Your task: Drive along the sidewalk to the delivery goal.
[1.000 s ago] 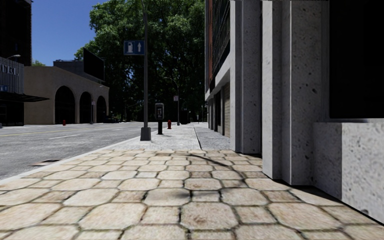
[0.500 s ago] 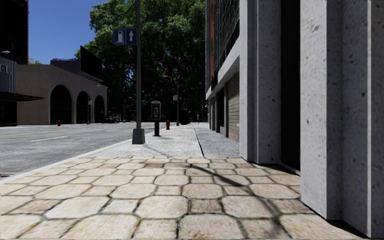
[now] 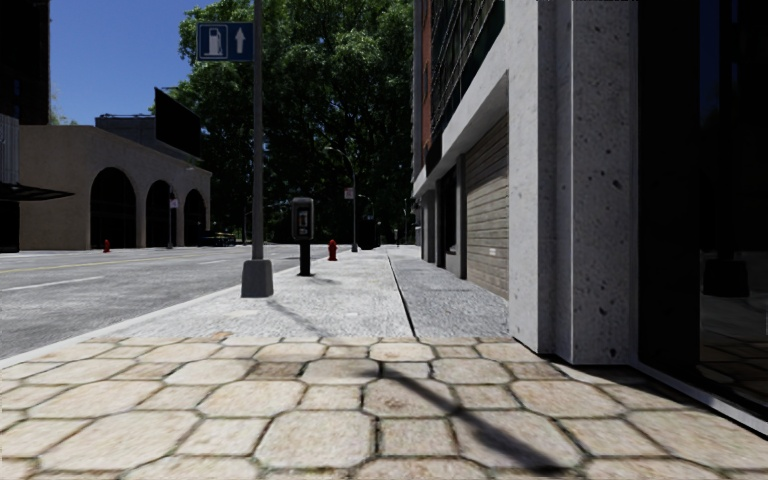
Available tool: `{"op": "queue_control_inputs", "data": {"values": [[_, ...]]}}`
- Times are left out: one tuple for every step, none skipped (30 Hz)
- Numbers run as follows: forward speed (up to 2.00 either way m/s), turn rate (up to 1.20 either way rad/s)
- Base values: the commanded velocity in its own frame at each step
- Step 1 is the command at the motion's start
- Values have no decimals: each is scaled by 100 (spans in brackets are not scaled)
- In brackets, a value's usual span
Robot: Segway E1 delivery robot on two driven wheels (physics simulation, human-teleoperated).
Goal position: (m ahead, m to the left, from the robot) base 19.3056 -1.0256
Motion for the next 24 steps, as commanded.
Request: {"op": "queue_control_inputs", "data": {"values": [[200, 0], [200, 0], [200, 0], [200, 0], [200, 0], [200, 0], [200, 0], [200, 0], [200, 0], [200, 0], [200, 0], [200, 0], [200, 0], [200, 0], [200, 0], [200, 0], [200, 0], [200, 0], [200, 0], [200, 0], [200, 0], [200, 0], [200, 0], [200, 0]]}}
